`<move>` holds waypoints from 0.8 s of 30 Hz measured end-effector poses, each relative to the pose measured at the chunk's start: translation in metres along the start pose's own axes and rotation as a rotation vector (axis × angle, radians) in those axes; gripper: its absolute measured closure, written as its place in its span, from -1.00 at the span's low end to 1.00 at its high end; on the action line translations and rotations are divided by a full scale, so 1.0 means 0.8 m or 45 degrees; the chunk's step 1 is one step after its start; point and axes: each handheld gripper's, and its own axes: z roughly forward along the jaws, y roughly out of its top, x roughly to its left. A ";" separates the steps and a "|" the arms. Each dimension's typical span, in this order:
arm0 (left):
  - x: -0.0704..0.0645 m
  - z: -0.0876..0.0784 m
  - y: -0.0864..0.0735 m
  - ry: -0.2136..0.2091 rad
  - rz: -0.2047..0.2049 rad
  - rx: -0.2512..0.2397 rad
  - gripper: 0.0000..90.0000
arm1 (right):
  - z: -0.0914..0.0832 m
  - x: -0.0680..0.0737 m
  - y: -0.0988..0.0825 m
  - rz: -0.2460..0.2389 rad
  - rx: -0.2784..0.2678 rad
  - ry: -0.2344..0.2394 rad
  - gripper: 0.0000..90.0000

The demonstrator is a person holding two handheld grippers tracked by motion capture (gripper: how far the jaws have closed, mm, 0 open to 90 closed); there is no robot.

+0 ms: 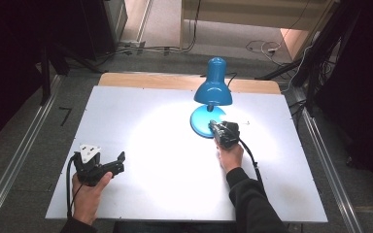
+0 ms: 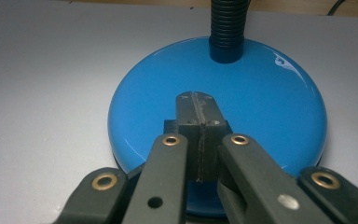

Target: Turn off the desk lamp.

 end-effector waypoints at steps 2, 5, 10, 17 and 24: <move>0.000 0.000 0.000 -0.002 -0.001 -0.001 -0.93 | 0.001 0.000 0.001 -0.002 -0.001 0.000 0.96; -0.001 0.000 0.000 -0.003 0.001 0.001 -0.93 | 0.006 -0.001 0.004 0.014 0.014 -0.019 0.96; 0.001 0.000 0.000 -0.001 -0.003 0.000 -0.93 | 0.008 0.000 0.005 0.005 0.014 -0.024 0.96; 0.003 0.001 0.000 -0.005 -0.014 -0.001 -0.93 | 0.004 -0.009 0.009 0.023 0.029 -0.007 0.95; 0.002 0.000 0.001 -0.003 -0.013 0.002 -0.93 | -0.006 -0.013 0.014 0.030 0.053 0.044 0.43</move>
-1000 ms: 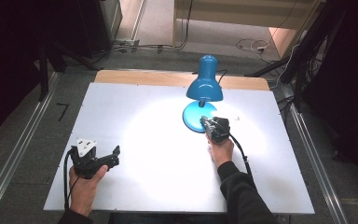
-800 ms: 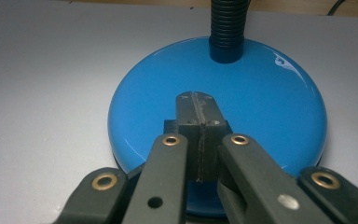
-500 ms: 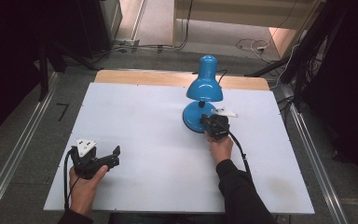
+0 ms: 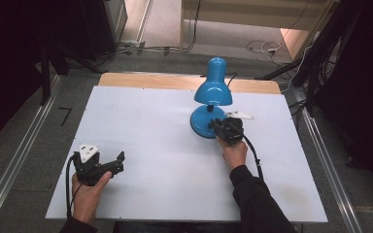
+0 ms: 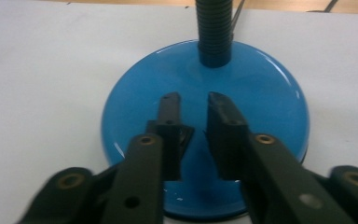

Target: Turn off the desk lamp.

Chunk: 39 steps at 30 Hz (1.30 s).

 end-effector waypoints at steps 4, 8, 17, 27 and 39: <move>0.000 0.001 0.000 -0.002 -0.003 0.003 -0.93 | -0.007 0.002 0.003 -0.005 0.008 0.036 0.11; 0.001 0.001 0.000 -0.002 -0.003 0.003 -0.93 | -0.010 -0.001 0.004 0.003 0.019 0.054 -0.14; 0.001 0.001 0.000 0.003 -0.003 0.007 -0.93 | -0.017 -0.004 0.005 -0.020 0.055 0.050 -0.44; 0.001 0.001 0.000 0.001 -0.004 0.007 -0.93 | -0.027 0.001 0.007 -0.045 0.058 0.083 -0.48; 0.002 0.001 0.000 -0.002 -0.013 0.007 -0.93 | -0.030 -0.001 0.007 -0.052 0.067 0.072 -0.52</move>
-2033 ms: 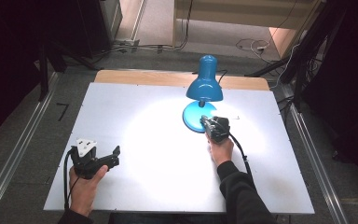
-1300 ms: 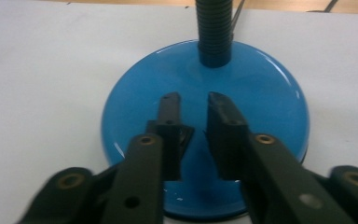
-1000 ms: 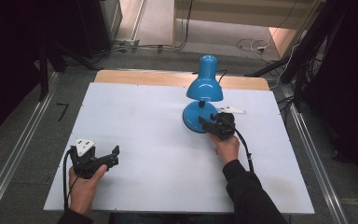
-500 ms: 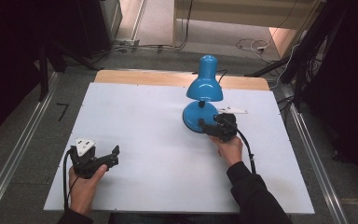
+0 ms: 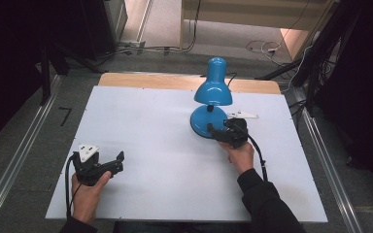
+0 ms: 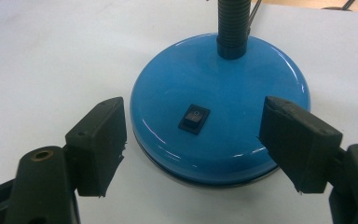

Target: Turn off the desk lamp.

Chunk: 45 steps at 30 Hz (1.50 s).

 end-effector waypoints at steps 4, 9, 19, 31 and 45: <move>0.000 0.000 0.000 -0.001 -0.003 0.001 -0.93 | -0.001 -0.001 0.000 0.004 0.005 -0.001 -0.55; 0.000 0.000 0.000 -0.001 -0.004 0.002 -0.93 | -0.003 -0.003 -0.002 0.000 0.010 -0.012 -0.59; 0.000 0.000 0.000 0.000 -0.005 0.001 -0.93 | -0.008 -0.008 -0.007 0.001 0.036 -0.016 -0.63; 0.000 0.001 0.000 0.000 -0.004 0.003 -0.93 | -0.017 -0.015 -0.011 0.001 0.036 -0.026 -0.64; 0.000 0.001 0.000 0.002 -0.004 0.004 -0.93 | -0.028 -0.018 -0.016 -0.009 0.052 -0.019 -0.64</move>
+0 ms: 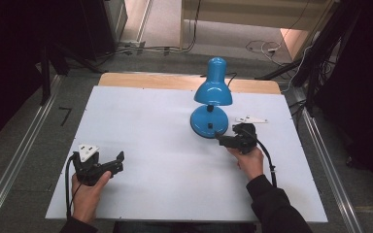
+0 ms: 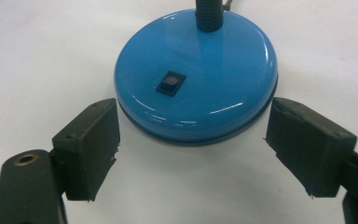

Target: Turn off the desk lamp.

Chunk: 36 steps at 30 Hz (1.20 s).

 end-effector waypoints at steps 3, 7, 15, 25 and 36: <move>0.000 0.000 0.000 0.000 0.000 0.000 -0.93 | -0.002 -0.001 -0.001 -0.001 -0.002 -0.003 -0.64; 0.000 0.000 0.000 -0.001 0.000 -0.001 -0.93 | -0.003 -0.002 -0.002 -0.002 -0.006 0.002 -0.64; 0.000 0.000 0.000 0.000 0.000 0.001 -0.93 | -0.010 -0.003 -0.004 -0.008 -0.001 0.002 -0.65; 0.000 0.001 0.000 0.001 -0.001 0.002 -0.93 | -0.018 -0.007 -0.009 -0.015 0.002 0.007 -0.65; 0.000 0.001 0.000 0.003 -0.002 0.002 -0.93 | -0.029 -0.013 -0.013 -0.030 0.011 -0.016 -0.66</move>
